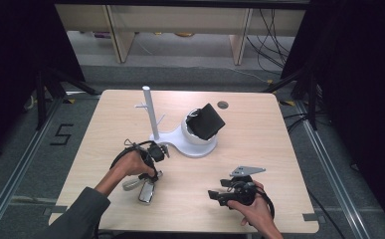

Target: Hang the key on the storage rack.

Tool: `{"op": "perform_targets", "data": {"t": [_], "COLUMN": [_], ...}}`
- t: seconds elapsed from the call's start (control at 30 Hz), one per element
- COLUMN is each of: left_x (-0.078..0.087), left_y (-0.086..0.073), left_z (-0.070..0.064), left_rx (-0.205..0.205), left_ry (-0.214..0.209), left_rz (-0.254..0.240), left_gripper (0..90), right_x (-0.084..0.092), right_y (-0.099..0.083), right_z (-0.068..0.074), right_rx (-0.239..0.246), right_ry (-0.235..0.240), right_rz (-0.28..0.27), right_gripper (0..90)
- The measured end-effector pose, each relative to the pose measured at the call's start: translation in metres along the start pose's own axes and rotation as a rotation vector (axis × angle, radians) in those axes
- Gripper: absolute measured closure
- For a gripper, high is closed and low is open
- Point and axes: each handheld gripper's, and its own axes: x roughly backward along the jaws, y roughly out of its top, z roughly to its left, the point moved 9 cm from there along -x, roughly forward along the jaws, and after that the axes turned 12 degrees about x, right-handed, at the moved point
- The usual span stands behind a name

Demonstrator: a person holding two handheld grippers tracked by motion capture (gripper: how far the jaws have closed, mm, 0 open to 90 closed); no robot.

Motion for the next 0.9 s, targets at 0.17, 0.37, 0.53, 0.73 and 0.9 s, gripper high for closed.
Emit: {"op": "perform_targets", "data": {"t": [0.17, 0.37, 0.53, 0.73, 0.9], "left_x": [0.000, -0.001, -0.001, -0.002, -0.001], "left_y": [-0.004, -0.001, 0.007, 0.013, 0.014], "left_z": [-0.006, -0.012, -0.020, -0.025, -0.024], "left_rx": [0.103, 0.123, 0.101, 0.092, 0.029], "left_ry": [-0.089, -0.112, -0.116, -0.114, -0.106], "left_rz": [0.023, 0.024, 0.011, 0.007, -0.001], "left_gripper": [65.3, 67.4, 67.8, 68.0, 71.9], "right_x": [0.000, 0.000, 0.000, 0.000, 0.000], "right_y": [0.000, 0.000, 0.000, -0.001, 0.000], "right_z": [0.000, 0.000, -0.001, 0.000, 0.001], "right_rx": [-0.005, -0.004, 0.002, -0.003, 0.005], "right_ry": [0.003, -0.008, -0.009, -0.007, -0.006], "right_rz": [-0.002, 0.004, 0.003, 0.006, 0.002], "right_gripper": [30.8, 31.0, 31.1, 31.1, 31.3]}}
